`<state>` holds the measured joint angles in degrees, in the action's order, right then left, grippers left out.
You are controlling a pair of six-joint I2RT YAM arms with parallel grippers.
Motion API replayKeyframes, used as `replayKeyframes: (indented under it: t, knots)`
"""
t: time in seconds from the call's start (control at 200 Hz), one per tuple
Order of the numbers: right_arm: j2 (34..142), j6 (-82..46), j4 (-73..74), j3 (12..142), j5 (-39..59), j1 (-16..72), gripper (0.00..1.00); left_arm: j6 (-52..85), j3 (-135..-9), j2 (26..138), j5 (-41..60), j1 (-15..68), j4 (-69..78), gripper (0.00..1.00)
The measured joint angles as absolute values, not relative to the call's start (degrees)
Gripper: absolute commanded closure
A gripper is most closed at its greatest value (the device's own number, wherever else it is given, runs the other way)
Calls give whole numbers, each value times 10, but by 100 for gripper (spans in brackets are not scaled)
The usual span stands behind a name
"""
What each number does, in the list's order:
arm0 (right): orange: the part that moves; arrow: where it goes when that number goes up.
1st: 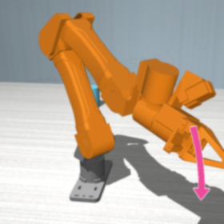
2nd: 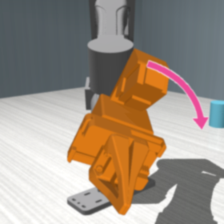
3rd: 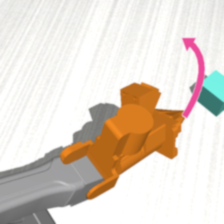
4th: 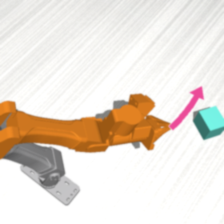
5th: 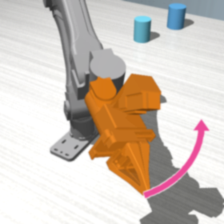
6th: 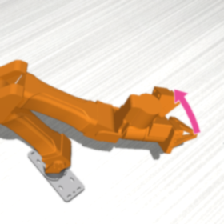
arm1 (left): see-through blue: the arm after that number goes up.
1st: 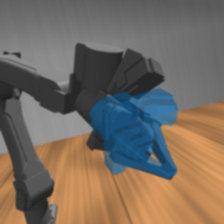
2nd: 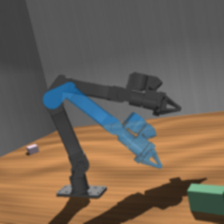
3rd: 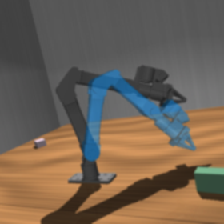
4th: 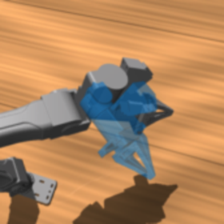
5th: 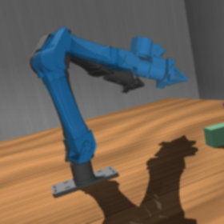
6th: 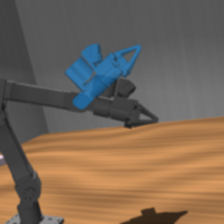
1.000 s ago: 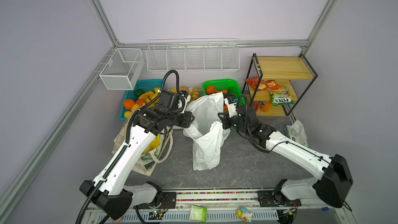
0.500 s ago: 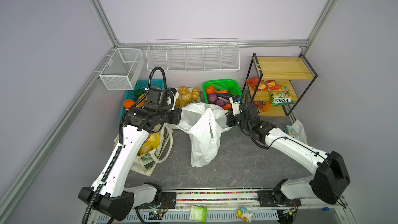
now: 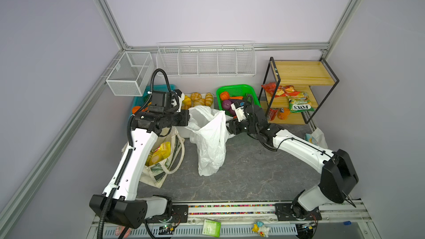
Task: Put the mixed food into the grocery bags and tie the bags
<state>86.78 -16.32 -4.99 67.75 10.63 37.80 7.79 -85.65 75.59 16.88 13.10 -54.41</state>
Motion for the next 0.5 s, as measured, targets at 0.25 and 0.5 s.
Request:
replayKeyframes:
  t: [0.25, 0.5]
  knots:
    - [729, -73, -126, 669, 92, 357, 5, 86, -828, 761, 183, 123, -508, 100]
    - [730, -47, -135, 621, 102, 281, 0, 86, -815, 761, 180, 106, -490, 100]
